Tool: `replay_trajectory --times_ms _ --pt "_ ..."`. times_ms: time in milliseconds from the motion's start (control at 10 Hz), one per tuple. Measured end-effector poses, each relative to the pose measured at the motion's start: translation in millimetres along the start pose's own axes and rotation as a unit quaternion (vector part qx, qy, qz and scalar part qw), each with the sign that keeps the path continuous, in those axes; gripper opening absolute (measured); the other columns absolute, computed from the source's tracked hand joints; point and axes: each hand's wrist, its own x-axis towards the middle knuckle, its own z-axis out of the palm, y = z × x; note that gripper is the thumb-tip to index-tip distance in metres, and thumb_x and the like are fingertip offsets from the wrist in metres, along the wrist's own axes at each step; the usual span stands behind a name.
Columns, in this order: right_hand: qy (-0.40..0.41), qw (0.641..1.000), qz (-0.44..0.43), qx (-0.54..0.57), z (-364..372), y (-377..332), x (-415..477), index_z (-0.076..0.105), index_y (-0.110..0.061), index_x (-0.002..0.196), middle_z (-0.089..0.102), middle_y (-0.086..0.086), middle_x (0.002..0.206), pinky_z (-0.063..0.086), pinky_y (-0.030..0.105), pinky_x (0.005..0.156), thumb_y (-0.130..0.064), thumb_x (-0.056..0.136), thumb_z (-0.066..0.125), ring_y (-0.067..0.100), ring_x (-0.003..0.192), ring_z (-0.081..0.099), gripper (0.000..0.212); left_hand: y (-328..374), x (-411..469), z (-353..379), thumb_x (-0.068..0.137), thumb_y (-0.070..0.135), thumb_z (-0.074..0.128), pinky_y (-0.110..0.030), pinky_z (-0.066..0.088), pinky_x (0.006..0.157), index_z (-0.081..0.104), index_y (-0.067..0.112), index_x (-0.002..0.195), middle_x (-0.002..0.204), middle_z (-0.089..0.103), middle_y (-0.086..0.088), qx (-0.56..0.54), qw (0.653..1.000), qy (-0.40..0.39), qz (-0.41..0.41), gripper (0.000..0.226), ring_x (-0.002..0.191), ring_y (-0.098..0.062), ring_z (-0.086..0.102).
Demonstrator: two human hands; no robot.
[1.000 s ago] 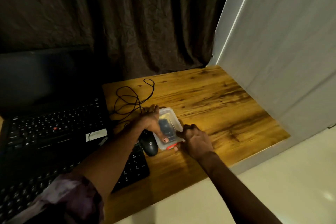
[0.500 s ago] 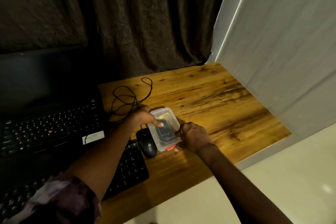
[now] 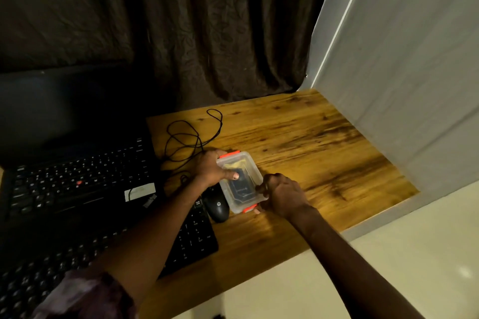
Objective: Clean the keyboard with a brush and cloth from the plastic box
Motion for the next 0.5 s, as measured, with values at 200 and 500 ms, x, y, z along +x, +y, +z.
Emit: replay_trajectory --times_ms 200,500 --pt "-0.013 1.000 0.004 0.003 -4 -4 -4 0.054 -0.025 0.130 0.052 0.004 0.136 0.035 0.029 0.105 -0.040 0.080 0.079 0.022 0.128 0.047 0.058 4 -3 3 0.054 0.036 0.096 -0.026 0.043 0.081 0.059 0.020 0.135 0.130 0.064 -0.005 0.042 0.999 0.021 0.003 0.090 0.115 -0.022 0.060" --pt "0.129 0.985 -0.024 0.112 6 6 2 0.071 -0.032 0.105 0.067 -0.009 0.101 0.053 0.031 0.084 -0.070 0.080 0.057 0.014 0.098 0.063 0.048 9 -52 -6 0.091 0.044 0.065 -0.029 0.032 0.109 0.042 0.020 0.146 0.148 0.046 0.000 0.186 0.958 0.118 0.184 0.064 0.136 -0.019 0.038"
